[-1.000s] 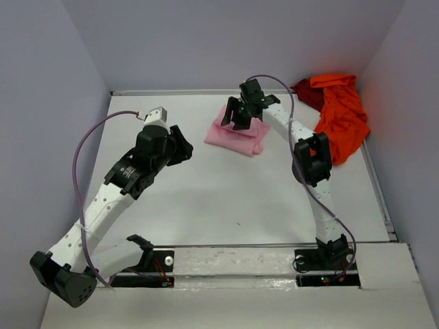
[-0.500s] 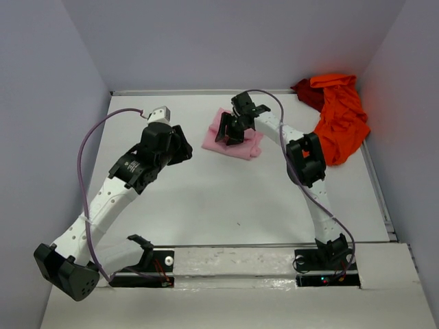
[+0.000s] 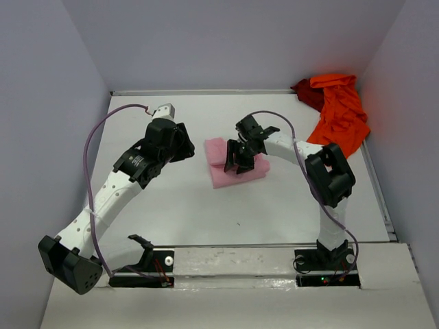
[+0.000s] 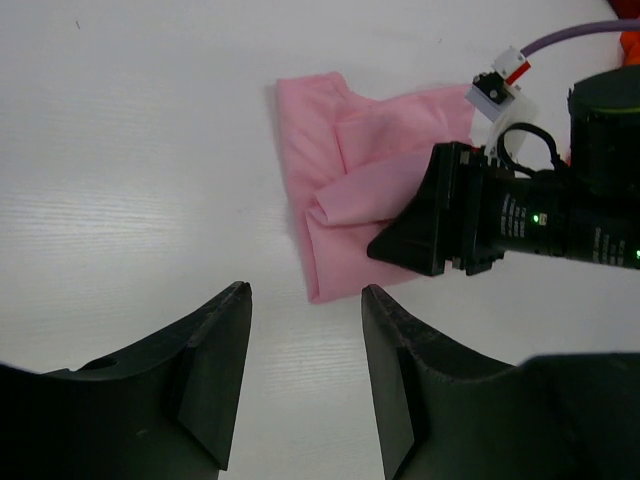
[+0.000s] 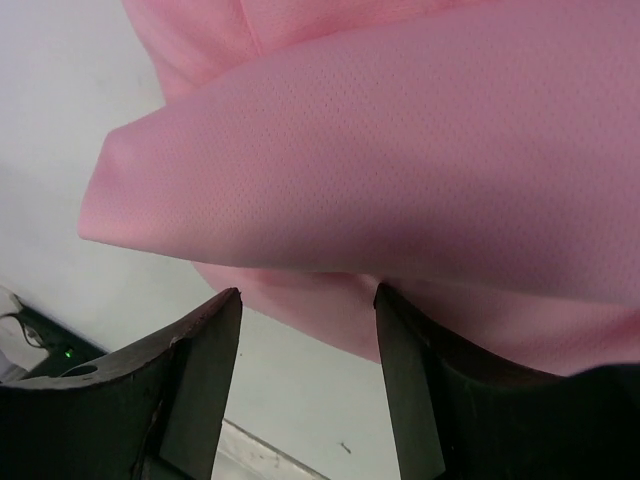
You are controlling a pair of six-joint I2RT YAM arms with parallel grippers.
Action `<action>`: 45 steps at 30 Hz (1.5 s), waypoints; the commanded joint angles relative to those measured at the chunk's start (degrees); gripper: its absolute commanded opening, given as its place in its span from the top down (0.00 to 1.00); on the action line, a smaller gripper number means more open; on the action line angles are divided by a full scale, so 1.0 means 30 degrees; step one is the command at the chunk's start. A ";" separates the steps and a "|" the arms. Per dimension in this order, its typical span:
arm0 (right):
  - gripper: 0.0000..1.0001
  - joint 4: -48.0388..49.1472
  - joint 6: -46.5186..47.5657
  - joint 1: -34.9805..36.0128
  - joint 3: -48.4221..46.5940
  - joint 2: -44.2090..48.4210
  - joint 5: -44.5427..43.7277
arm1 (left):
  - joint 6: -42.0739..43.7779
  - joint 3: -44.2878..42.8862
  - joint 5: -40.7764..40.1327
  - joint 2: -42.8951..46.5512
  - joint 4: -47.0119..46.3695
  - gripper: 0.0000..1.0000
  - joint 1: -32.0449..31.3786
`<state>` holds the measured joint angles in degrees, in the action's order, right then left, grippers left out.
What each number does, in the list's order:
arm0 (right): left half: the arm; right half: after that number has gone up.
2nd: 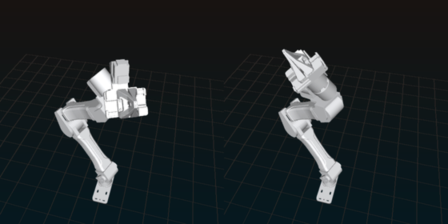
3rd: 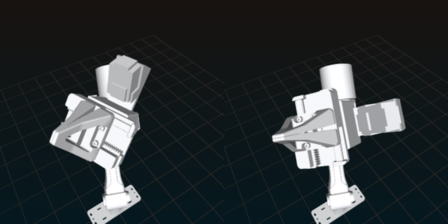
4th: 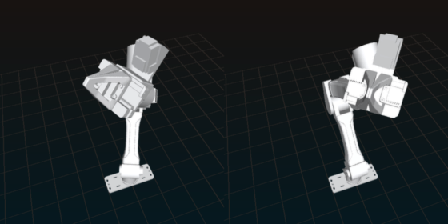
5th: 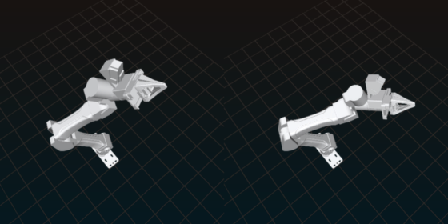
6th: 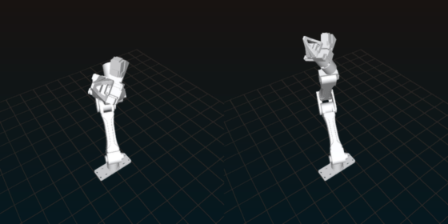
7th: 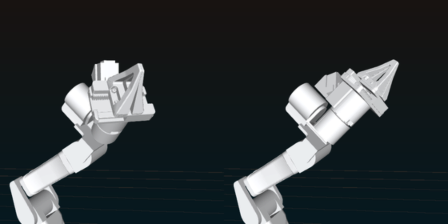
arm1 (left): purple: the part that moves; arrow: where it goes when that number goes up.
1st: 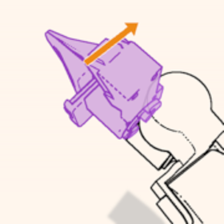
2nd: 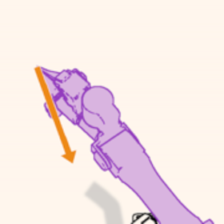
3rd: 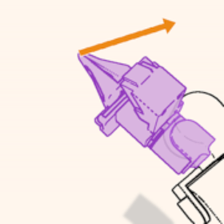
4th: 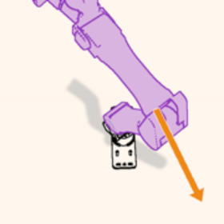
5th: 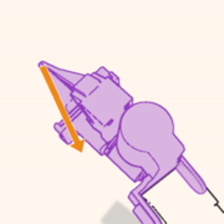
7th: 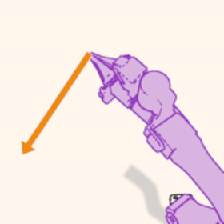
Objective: Fold and stack the t-shirts
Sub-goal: Fold the 2/3-rectangle-folded T-shirt at the center of the board.
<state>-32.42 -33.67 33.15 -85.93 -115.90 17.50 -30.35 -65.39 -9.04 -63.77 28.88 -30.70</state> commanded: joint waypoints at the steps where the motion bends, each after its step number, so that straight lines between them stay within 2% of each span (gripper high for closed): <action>1: 0.38 0.0933 -0.0641 0.1048 0.2793 0.2797 -0.0528 | 0.0594 -0.0764 0.0258 0.0045 -0.0603 0.42 -0.0021; 4: 0.38 0.0965 -0.0934 0.1725 0.3797 0.3826 -0.0705 | 0.0595 -0.0676 0.0346 0.0016 -0.0750 0.42 -0.0050; 8: 0.38 0.0614 -0.0702 0.1959 0.3305 0.3682 -0.0967 | 0.0507 -0.0617 0.0551 -0.0072 -0.0926 0.42 -0.0021; 18: 0.38 -0.1493 0.0969 0.1959 -0.3076 0.0549 -0.2460 | 0.0624 -0.0851 0.0698 -0.0043 -0.0869 0.42 -0.0021; 23: 0.38 -0.1993 0.1175 0.1754 -0.5043 -0.0799 -0.2580 | 0.0653 -0.0706 0.0698 0.0191 -0.0722 0.42 -0.0050; 32: 0.38 -0.2083 0.1760 0.0789 -0.6657 -0.2411 -0.2727 | 0.0536 -0.0412 0.1020 0.0513 -0.0634 0.42 -0.0022; 38: 0.38 -0.2024 0.3107 0.0611 -0.8679 -0.1655 -0.3107 | 0.0536 -0.0208 0.0991 0.0776 -0.0546 0.42 -0.0022; 45: 0.38 -0.2053 0.4338 0.0436 -0.8564 -0.0129 -0.3898 | 0.0594 -0.0179 0.1371 0.0573 -0.0663 0.42 -0.0022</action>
<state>-39.16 -23.88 34.50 -109.80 -121.12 7.70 -29.58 -65.39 -6.24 -63.02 27.73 -30.70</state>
